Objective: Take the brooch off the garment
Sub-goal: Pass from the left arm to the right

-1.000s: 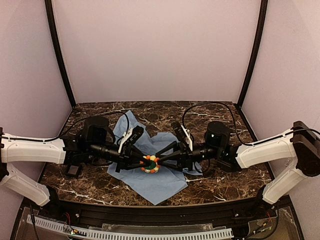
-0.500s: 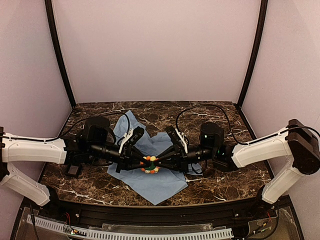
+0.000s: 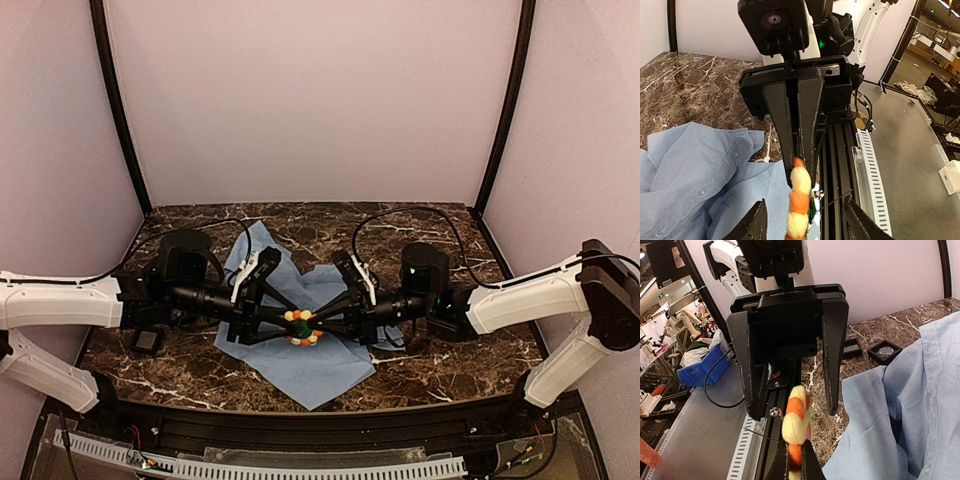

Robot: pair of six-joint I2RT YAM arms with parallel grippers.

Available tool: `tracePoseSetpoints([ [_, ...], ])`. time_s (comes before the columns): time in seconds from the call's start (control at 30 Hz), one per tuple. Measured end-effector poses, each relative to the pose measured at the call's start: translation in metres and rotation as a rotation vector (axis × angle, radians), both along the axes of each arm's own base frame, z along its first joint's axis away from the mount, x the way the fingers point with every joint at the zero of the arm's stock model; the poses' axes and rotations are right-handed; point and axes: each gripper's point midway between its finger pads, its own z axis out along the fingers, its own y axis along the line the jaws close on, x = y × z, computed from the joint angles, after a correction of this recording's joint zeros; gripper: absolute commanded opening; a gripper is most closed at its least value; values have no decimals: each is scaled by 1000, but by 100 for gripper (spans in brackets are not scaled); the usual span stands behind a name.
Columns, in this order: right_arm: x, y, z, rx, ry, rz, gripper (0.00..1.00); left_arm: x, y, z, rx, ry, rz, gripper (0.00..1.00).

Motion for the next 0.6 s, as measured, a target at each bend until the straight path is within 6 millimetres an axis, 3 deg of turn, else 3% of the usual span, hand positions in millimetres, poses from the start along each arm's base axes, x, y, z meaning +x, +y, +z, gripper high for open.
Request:
tracePoseSetpoints([
  [0.2, -1, -1, 6, 11, -4, 0, 0, 3, 2, -4, 22, -16, 22, 46],
  [0.3, -1, -1, 6, 11, -1, -1, 0, 5, 2, -10, 42, -11, 24, 37],
  [0.6, -1, -1, 6, 11, 0, 0, 0, 5, 2, -16, 59, -2, 24, 37],
])
